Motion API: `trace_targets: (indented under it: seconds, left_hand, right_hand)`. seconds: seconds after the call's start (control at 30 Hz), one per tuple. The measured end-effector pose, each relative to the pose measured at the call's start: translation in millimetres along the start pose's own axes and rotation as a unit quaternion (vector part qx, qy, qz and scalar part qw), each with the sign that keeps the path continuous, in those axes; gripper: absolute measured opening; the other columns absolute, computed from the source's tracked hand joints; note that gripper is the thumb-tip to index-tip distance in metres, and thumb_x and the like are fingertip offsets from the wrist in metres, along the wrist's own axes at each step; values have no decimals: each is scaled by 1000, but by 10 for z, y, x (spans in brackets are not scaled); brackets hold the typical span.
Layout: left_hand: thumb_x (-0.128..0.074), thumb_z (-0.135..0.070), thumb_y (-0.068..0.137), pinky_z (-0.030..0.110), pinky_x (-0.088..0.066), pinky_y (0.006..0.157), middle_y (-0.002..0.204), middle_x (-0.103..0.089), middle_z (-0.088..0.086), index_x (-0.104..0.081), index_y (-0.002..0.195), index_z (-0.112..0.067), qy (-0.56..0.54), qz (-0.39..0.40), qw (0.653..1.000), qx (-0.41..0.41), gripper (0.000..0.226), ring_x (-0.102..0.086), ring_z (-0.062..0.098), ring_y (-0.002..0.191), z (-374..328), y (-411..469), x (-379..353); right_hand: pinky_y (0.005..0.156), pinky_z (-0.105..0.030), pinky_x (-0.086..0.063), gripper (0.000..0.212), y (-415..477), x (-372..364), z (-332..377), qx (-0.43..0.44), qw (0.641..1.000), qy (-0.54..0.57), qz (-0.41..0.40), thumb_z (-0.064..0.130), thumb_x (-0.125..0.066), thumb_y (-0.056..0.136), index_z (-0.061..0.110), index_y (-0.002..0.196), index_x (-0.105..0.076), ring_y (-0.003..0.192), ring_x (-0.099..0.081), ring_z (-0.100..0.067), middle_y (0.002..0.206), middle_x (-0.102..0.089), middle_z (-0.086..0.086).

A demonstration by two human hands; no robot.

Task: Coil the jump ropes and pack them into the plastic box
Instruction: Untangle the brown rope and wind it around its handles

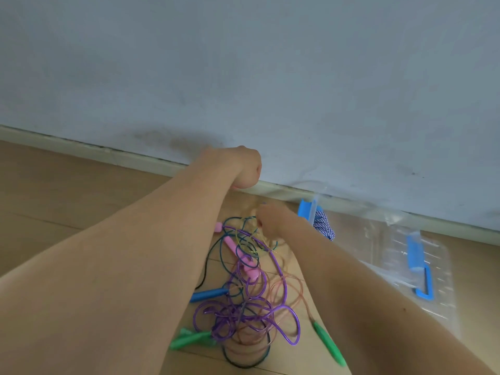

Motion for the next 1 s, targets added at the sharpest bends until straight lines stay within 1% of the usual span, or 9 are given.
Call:
trace_targets:
  seconds: [0.1, 0.2, 0.33, 0.4, 0.5, 0.67, 0.8, 0.9, 1.0]
  left_hand:
    - [-47, -5, 92, 44, -58, 96, 122, -69, 3, -73, 120, -30, -1, 13, 1000, -9, 46, -70, 27, 104, -51, 9, -13]
    - [-53, -1, 88, 43, -61, 89, 112, -74, 4, -73, 118, -29, 15, 9, 1000, 14, 46, -72, 25, 92, -60, -1, 16]
    - [-79, -16, 89, 39, -60, 90, 118, -74, 6, -67, 127, -16, -62, 5, 996, 60, 40, -71, 27, 101, -32, -54, 137]
    - [-89, -29, 80, 35, -57, 86, 124, -70, -1, -70, 117, -29, -207, -1, 977, 53, 41, -67, 22, 104, -18, -66, 201]
    - [-77, -40, 90, 39, -51, 95, 126, -69, -12, -79, 101, -40, -338, -16, 941, -4, 11, -62, 16, 120, -127, -177, 333]
    - [-48, -32, 108, 46, -44, 111, 134, -63, -16, -71, 115, -27, -400, 8, 916, -44, 25, -58, 15, 130, -389, -423, 482]
    - [-42, -35, 110, 46, -44, 112, 142, -58, -13, -68, 113, -24, -390, 14, 919, -48, 28, -57, 16, 131, -430, -527, 529]
    - [-42, -32, 110, 42, -48, 87, 113, -77, 2, -56, 105, -16, -456, 27, 887, -61, 22, -73, 29, 111, -470, -654, 586]
    - [-44, -25, 110, 45, -62, 72, 69, -58, 4, -58, 101, -14, -538, -93, 836, -60, 20, -64, 22, 61, -575, -792, 796]
  right_hand:
    - [79, -32, -55, 41, -26, 422, -73, -14, 994, 106, -11, 1, -52, 84, 15, 120, -66, 103, -70, -29, 102, -72, -9]
    - [68, -29, -58, 40, -186, 906, -122, -1, 981, 190, -45, 3, -44, 82, 22, 112, -61, 71, -76, -22, 72, -73, -4]
    - [69, -29, -48, 18, -488, 1562, -178, 29, 937, 248, -243, 13, -54, 88, 17, 96, -69, 82, -68, -20, 85, -65, 5]
    - [63, -29, -45, 17, -717, 1835, -194, 41, 888, 296, -348, 12, -52, 89, 13, 91, -69, 71, -61, -13, 74, -64, 6]
    - [59, -32, -47, 20, -1173, 2223, -206, 49, 796, 358, -486, 7, -44, 91, 11, 95, -63, 56, -55, -12, 60, -57, 2]
    - [66, -55, -59, 33, -1861, 2689, -184, 53, 623, 489, -608, 5, -29, 86, 13, 103, -57, 72, -67, -35, 70, -61, -13]
    - [75, -44, -64, 32, -2224, 2826, -196, 65, 502, 582, -636, -5, -31, 95, 5, 106, -59, 80, -73, -23, 80, -60, 5]
    - [68, -28, -57, 32, -2378, 2853, -277, 39, 503, 537, -676, -3, -36, 93, 12, 104, -63, 72, -66, -17, 77, -66, 1]
    - [52, -26, -46, 23, -2404, 2821, -387, 2, 571, 531, -627, 9, -48, 92, 17, 105, -64, 52, -53, -10, 63, -58, 4]
Point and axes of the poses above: each hand's wrist, its own y-axis towards the middle knuckle, its own x-axis out of the back of the hand, z = x × y, the point moved 3 cm from there along y, towards the middle knuckle
